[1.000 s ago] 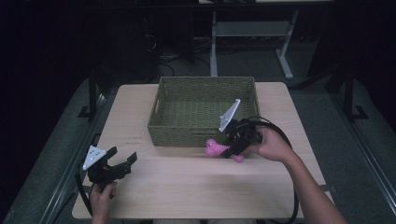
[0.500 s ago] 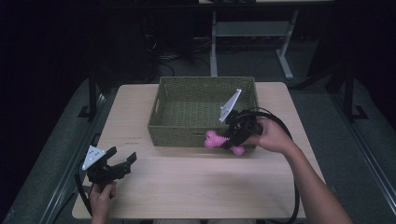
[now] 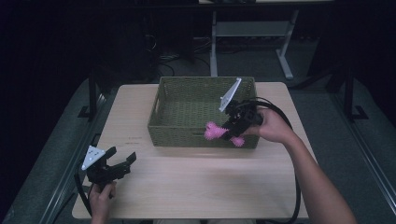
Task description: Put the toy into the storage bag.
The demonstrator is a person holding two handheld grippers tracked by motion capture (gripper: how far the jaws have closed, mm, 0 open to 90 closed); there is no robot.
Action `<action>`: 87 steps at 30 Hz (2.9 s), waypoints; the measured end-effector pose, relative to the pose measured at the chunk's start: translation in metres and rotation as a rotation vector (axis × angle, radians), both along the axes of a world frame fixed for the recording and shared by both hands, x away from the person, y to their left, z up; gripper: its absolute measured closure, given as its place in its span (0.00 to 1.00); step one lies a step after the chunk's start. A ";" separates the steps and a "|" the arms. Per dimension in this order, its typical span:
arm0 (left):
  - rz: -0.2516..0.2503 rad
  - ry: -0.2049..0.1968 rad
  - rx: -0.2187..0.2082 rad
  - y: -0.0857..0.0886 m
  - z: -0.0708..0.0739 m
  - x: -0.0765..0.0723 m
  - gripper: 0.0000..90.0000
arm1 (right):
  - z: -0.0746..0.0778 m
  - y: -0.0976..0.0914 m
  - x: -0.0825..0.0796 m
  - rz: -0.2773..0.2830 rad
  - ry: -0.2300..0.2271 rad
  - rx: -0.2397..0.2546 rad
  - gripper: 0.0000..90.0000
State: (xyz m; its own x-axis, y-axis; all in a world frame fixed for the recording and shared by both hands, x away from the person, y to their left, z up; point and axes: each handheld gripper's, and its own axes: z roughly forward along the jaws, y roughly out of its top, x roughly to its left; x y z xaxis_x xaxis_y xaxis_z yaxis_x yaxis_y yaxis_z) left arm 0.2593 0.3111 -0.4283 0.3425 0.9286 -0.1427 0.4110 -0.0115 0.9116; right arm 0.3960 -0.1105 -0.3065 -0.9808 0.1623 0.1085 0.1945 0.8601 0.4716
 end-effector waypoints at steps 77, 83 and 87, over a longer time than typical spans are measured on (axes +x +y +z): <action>0.003 0.000 -0.002 0.001 0.000 0.001 0.14 | -0.035 0.000 0.101 -0.136 0.107 -0.068 0.64; 0.003 0.001 0.002 0.002 0.000 0.001 0.14 | -0.041 0.003 0.104 -0.133 0.113 -0.081 0.64; 0.001 0.003 -0.001 0.001 -0.001 0.001 0.14 | -0.044 0.003 0.105 -0.132 0.119 -0.082 0.64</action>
State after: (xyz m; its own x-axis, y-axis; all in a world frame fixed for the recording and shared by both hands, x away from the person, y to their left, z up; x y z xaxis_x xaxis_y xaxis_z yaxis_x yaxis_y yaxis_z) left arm 0.2607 0.3122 -0.4288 0.3411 0.9289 -0.1442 0.4134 -0.0105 0.9105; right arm 0.5015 -0.1073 -0.3506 -0.9314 0.3017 0.2038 0.3584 0.8581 0.3677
